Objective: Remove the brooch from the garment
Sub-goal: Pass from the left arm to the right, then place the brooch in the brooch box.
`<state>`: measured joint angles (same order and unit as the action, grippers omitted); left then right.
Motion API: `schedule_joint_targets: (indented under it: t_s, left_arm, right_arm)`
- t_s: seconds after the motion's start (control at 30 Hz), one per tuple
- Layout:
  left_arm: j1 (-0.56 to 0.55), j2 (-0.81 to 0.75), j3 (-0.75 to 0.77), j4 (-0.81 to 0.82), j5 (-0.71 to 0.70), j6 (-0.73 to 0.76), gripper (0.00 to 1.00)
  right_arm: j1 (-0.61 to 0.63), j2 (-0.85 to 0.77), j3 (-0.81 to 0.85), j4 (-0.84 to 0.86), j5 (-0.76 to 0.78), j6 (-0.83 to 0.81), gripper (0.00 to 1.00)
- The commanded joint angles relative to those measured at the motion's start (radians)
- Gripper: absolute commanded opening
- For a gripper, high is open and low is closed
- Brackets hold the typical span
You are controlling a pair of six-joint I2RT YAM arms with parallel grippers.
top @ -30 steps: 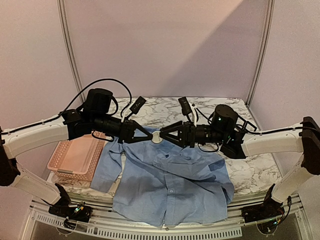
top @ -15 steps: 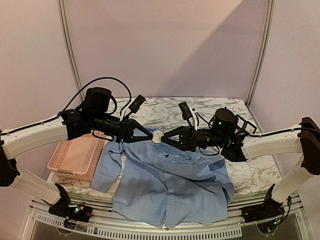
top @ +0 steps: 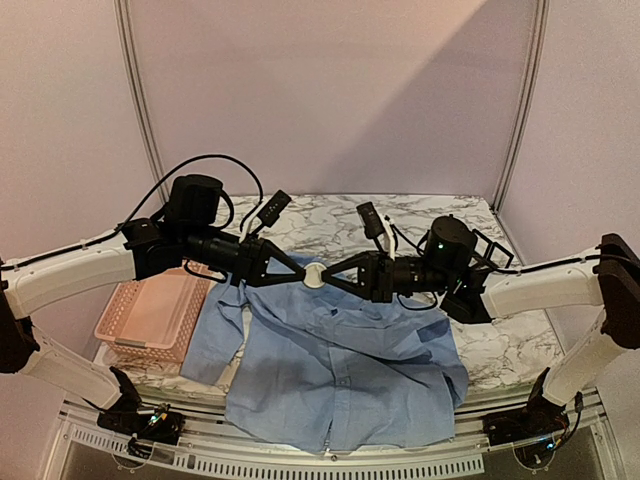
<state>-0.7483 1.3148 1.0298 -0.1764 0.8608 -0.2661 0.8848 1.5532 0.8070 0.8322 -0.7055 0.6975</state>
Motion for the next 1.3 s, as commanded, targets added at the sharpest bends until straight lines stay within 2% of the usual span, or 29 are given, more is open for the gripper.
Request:
schedule_joint_targets:
  t_s: [0.0, 0.23, 0.43, 0.47, 0.53, 0.6, 0.73, 0.83, 0.97, 1.13, 1.27]
  left_arm:
    - [-0.003, -0.013, -0.008, 0.017, 0.018, -0.005, 0.00]
    - [-0.004, -0.001, -0.004, 0.008, 0.013, -0.007, 0.00]
    - [-0.003, -0.001, 0.002, -0.017, -0.036, 0.004, 0.02]
    - [-0.003, -0.001, 0.004, -0.023, -0.046, 0.006, 0.12]
    - [-0.002, -0.001, 0.008, -0.041, -0.076, 0.011, 0.39]
    - [0.004, -0.005, 0.018, -0.074, -0.121, 0.026, 0.60]
    - [0.038, -0.055, 0.001, -0.069, -0.257, 0.017, 0.83]
    - [0.089, -0.118, -0.036, -0.028, -0.372, -0.012, 0.91]
    - [0.128, -0.168, -0.063, -0.005, -0.458, -0.036, 0.95]
    - [0.137, -0.150, -0.059, -0.013, -0.476, -0.051, 0.96]
    - [0.138, -0.121, -0.054, -0.020, -0.478, -0.062, 0.95]
  right_arm:
    - [0.000, 0.023, 0.027, 0.007, -0.025, 0.000, 0.10]
    - [0.000, 0.029, 0.038, 0.005, -0.034, -0.001, 0.00]
    - [0.000, 0.016, 0.034, -0.007, -0.016, -0.004, 0.00]
    - [-0.001, 0.014, 0.034, -0.015, -0.010, -0.004, 0.00]
    - [-0.001, 0.007, 0.034, -0.038, 0.012, -0.007, 0.00]
    - [-0.001, -0.003, 0.036, -0.090, 0.063, -0.016, 0.00]
    - [-0.002, -0.067, 0.059, -0.378, 0.265, -0.085, 0.00]
    - [-0.006, -0.155, 0.088, -0.662, 0.501, -0.160, 0.00]
    - [-0.077, -0.292, 0.113, -1.008, 0.776, -0.173, 0.00]
    - [-0.283, -0.373, 0.135, -1.272, 0.857, -0.156, 0.00]
    - [-0.354, -0.334, 0.184, -1.373, 0.932, -0.213, 0.00]
